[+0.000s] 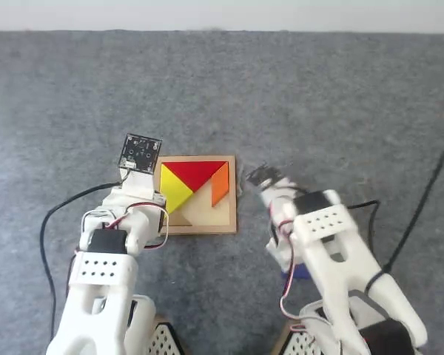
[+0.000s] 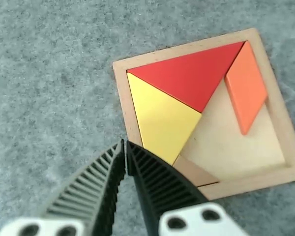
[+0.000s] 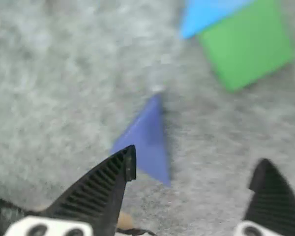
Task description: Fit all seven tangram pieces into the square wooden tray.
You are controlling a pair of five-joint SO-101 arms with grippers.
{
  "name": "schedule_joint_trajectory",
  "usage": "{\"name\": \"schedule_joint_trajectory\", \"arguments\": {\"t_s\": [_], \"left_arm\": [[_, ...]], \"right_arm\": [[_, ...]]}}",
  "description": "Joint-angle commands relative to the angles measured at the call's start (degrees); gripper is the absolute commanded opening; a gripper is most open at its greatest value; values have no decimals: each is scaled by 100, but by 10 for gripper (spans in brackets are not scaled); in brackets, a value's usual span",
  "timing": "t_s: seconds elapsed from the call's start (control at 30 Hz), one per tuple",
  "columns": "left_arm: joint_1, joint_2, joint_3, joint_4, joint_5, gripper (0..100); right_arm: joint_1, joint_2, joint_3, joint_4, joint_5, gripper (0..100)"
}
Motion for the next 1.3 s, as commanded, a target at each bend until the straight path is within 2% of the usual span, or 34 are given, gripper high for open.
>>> {"name": "schedule_joint_trajectory", "arguments": {"t_s": [0.0,0.1,0.37,0.67,0.9,1.03,1.13,1.27], "left_arm": [[-114,-141,-4,44,-62,13],[-211,-141,-4,35,-62,13],[-202,-123,-4,35,-62,13],[-202,-132,-4,35,-62,13],[-202,-132,-4,44,-62,13],[-202,-132,-4,53,-62,13],[-202,-132,-4,53,-70,13],[-202,-132,-4,62,-193,13]], "right_arm": [[-576,75,0,4,88,357],[-796,365,9,-57,105,313],[-585,1332,431,-831,378,227],[-514,1024,378,-743,352,35],[-497,-224,360,-171,378,34],[-505,-848,-70,505,387,35],[-505,-963,-492,892,369,36],[-541,-954,-536,796,229,83]]}}
